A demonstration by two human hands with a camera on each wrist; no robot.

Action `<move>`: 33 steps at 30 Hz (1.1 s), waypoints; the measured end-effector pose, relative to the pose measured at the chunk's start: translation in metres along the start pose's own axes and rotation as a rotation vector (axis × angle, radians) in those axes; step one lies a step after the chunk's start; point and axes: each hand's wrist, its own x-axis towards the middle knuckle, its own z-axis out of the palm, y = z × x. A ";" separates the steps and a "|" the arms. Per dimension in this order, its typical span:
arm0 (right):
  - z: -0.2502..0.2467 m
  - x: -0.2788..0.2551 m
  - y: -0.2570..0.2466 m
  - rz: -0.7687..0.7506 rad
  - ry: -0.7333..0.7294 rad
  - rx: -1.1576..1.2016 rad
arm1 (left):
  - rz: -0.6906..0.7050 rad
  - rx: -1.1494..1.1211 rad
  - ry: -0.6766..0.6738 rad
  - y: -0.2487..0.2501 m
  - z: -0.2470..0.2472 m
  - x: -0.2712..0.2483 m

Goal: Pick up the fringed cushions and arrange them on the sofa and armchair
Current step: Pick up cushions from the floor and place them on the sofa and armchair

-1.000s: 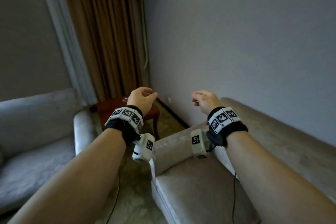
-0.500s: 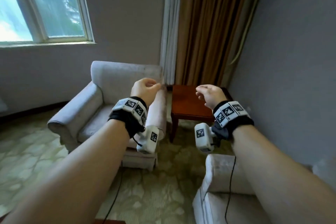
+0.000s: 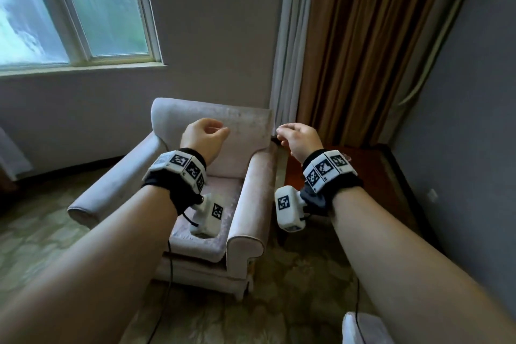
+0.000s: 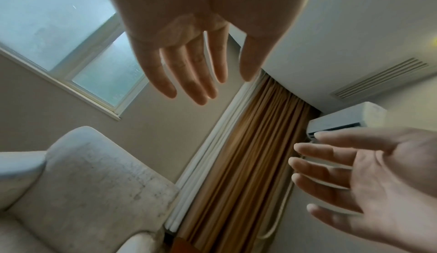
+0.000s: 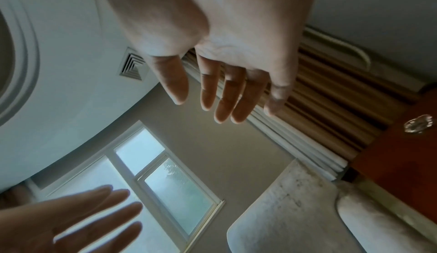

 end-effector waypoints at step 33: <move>0.947 0.038 -0.141 -0.248 -1.314 -0.036 | -0.688 0.227 1.145 -0.387 -0.637 0.190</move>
